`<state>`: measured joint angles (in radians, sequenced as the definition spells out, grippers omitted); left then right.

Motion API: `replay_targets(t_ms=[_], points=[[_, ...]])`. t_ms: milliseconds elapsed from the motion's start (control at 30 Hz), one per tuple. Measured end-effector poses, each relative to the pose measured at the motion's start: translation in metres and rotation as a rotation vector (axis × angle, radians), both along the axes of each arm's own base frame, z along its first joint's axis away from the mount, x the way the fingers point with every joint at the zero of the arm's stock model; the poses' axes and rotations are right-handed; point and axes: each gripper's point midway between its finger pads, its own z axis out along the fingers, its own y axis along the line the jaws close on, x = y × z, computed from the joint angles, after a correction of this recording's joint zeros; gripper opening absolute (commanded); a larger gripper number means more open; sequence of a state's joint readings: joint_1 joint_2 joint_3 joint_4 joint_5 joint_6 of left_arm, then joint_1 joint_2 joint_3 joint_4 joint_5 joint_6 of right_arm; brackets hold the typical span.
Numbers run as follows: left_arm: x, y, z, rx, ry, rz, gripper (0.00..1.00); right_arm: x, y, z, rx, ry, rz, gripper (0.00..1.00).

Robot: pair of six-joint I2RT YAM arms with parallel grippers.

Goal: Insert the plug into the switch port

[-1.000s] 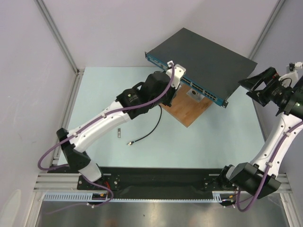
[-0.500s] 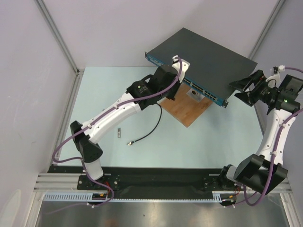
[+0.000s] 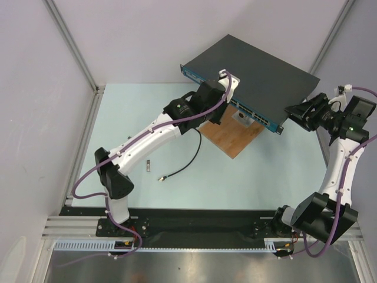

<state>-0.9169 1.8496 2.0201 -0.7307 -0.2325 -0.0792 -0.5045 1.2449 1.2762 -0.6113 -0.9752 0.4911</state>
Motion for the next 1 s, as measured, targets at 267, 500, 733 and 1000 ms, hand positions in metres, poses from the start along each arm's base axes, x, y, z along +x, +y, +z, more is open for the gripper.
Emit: replay_targets(t_ms=[267, 500, 733, 1000], points=[[0.005, -0.002, -0.003, 0.009, 0.007, 0.005, 0.00, -0.001, 0.002, 0.000, -0.021, -0.019, -0.011, 0.26], [0.013, 0.002, -0.008, 0.023, 0.018, 0.022, 0.00, -0.001, 0.002, 0.002, -0.044, -0.031, -0.023, 0.26], [0.023, 0.003, -0.001, 0.008, 0.007, 0.036, 0.00, -0.002, 0.002, 0.004, -0.060, -0.044, -0.022, 0.25], [0.026, -0.001, 0.000, 0.003, 0.003, 0.037, 0.00, -0.002, 0.002, 0.005, -0.070, -0.054, -0.020, 0.25]])
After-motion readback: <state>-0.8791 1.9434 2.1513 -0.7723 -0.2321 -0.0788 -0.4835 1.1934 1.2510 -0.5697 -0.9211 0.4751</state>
